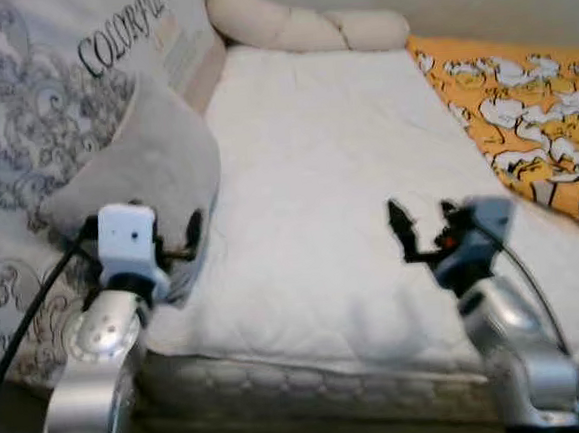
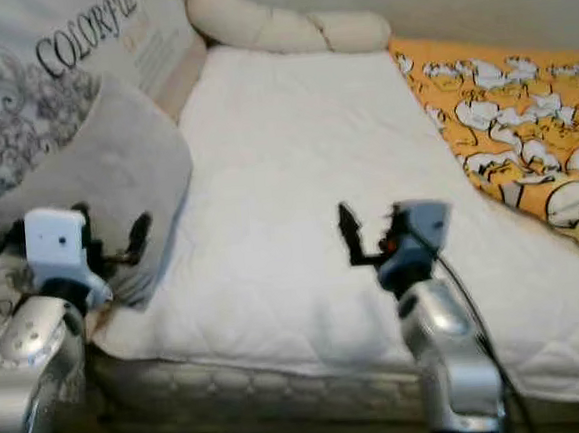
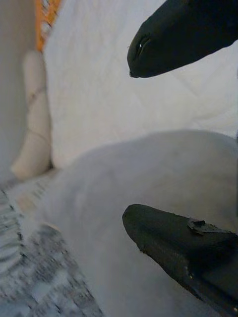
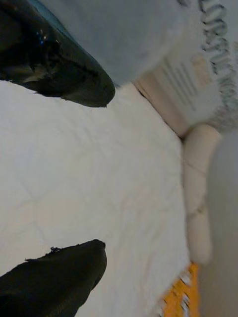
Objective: Clean up the room
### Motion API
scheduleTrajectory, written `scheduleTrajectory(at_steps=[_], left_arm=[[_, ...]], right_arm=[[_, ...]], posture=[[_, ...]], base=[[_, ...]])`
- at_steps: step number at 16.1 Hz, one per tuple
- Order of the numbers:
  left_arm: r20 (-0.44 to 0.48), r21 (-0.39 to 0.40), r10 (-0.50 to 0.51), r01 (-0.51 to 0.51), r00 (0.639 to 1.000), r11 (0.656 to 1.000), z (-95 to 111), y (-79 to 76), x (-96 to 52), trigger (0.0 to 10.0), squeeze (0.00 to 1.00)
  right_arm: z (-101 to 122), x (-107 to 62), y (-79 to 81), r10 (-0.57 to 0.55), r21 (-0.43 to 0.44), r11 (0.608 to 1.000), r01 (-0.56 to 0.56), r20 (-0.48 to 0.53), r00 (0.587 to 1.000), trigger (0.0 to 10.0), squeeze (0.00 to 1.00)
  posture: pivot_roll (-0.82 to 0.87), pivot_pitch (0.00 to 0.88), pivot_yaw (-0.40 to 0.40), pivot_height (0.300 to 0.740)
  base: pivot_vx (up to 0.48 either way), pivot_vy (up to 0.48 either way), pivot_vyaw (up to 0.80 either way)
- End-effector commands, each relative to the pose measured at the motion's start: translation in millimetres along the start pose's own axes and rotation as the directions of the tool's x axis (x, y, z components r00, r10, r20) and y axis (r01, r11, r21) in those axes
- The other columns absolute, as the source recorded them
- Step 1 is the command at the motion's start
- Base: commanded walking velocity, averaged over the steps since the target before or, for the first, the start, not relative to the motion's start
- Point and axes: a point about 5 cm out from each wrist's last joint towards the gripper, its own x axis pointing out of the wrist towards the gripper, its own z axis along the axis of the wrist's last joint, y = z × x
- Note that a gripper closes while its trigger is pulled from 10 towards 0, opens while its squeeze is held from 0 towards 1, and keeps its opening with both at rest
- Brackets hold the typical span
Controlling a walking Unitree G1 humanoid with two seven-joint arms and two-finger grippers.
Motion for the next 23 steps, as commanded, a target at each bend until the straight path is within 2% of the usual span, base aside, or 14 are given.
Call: scheduleTrajectory(at_steps=[1,2,4,6,9,15,18,20,23], left_arm=[[-0.025,0.021,-0.011,0.011,1.000,1.000,-3.9,-4.9,1.1,10.0,1.00],[-0.034,0.039,-0.018,0.019,0.999,0.999,-5.4,-5.6,1.4,10.0,1.00],[-0.049,0.036,-0.005,0.007,0.999,0.999,-9.8,-5.1,0.6,10.0,1.00],[-0.051,0.052,-0.007,0.009,0.999,0.999,-11.7,-5.4,-1.0,10.0,1.00],[-0.046,0.055,0.000,0.002,0.999,0.998,-11.3,-4.5,-2.3,10.0,1.00],[-0.021,0.065,0.003,-0.002,1.000,0.998,-4.6,-4.3,0.2,10.0,1.00],[-0.026,0.096,0.007,-0.004,1.000,0.995,-3.8,1.7,-1.6,10.0,1.00],[-0.035,0.122,0.023,-0.018,0.999,0.992,0.1,16.1,-3.7,10.0,1.00],[-0.041,0.133,0.026,-0.020,0.999,0.991,1.2,20.9,-4.6,10.0,1.00]], right_arm=[[1.2,1.7,-5.6,-0.028,-0.046,0.999,0.029,0.004,1.000,10.0,1.00],[-0.8,3.2,-5.7,-0.031,-0.086,0.996,0.031,0.000,1.000,10.0,1.00],[-3.5,2.6,-1.7,0.010,-0.056,0.998,-0.010,0.012,1.000,10.0,1.00],[-4.8,1.6,-3.1,-0.010,-0.057,0.998,0.011,0.014,1.000,10.0,1.00],[-7.2,1.4,-14.1,-0.100,-0.054,0.994,0.100,0.008,0.995,10.0,1.00],[-11.7,2.9,-10.1,-0.085,-0.019,0.996,0.086,0.019,0.996,10.0,1.00],[-13.4,4.6,-7.4,-0.095,0.003,0.995,0.095,0.037,0.995,10.0,1.00],[-18.4,7.8,5.0,-0.071,0.024,0.997,0.070,0.037,0.997,10.0,1.00],[-23.1,9.2,10.2,-0.070,0.040,0.997,0.069,0.032,0.997,10.0,1.00]], posture=[[0.03,0.000,-0.074,0.740],[0.03,0.000,-0.072,0.740],[0.03,0.000,-0.070,0.740],[0.03,0.000,-0.072,0.740],[0.04,0.000,-0.069,0.740],[0.07,0.000,-0.081,0.740],[0.08,0.000,-0.049,0.740],[0.12,0.000,-0.023,0.740],[0.13,0.000,-0.005,0.740]], base=[[0.000,-0.292,0.00],[0.000,-0.296,0.00],[0.000,-0.296,0.00],[0.000,-0.298,0.00],[0.000,-0.295,0.00],[0.000,-0.299,0.00],[0.000,-0.300,0.00],[0.000,-0.300,0.00],[0.000,-0.300,0.00]])
